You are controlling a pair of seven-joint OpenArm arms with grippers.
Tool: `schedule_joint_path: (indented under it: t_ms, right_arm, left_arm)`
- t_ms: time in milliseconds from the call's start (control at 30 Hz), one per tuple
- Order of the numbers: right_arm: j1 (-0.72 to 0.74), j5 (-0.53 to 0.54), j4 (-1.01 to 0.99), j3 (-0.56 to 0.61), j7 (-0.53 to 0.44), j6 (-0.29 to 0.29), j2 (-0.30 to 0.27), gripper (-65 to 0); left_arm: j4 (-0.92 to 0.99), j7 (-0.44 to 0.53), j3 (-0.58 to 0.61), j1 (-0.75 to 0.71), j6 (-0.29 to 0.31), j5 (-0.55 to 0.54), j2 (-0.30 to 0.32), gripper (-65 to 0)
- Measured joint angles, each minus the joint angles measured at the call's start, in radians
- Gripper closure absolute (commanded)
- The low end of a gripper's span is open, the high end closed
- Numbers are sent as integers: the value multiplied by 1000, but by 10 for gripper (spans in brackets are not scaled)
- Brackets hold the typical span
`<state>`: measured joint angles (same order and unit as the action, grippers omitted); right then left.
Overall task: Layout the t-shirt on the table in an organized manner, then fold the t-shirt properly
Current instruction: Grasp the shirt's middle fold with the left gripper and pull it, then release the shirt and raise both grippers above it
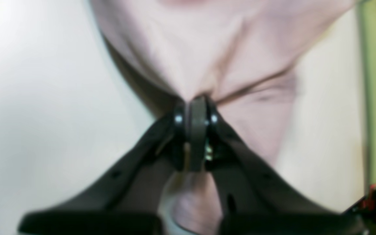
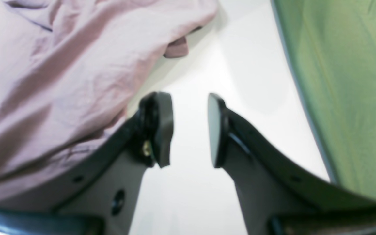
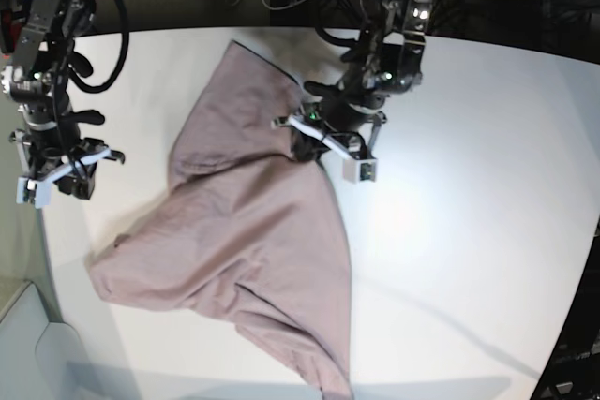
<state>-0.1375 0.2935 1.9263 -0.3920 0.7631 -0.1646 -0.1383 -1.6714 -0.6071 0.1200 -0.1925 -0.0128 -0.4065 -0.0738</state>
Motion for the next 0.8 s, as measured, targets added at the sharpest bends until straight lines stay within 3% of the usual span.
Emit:
schedule_joint_path:
  t_ms: [100,267,533,667,800]
  right_arm:
    - [-8,-2,0,0,0,0,-5,-199]
    - [-4,0,0,2,-1,0,-2,-199]
    - [-7,-1,0,0,1,0,-15,-199]
    - [-8,-1,0,-2,0,0,-34,-199]
    - [-5,0,0,0,2,0,-45,-199]
  left_arm:
    - [-169,-11,8,-46,5,0,40,-6]
    - [-353,17,3,-57,2,-4,46,-6]
    - [-327,3,34,6,-4,23,19,-6]
    - [-221,3,167,85,-3,136,-8,-6]
    - [-114,-6,315,72,5,236,-18,-9]
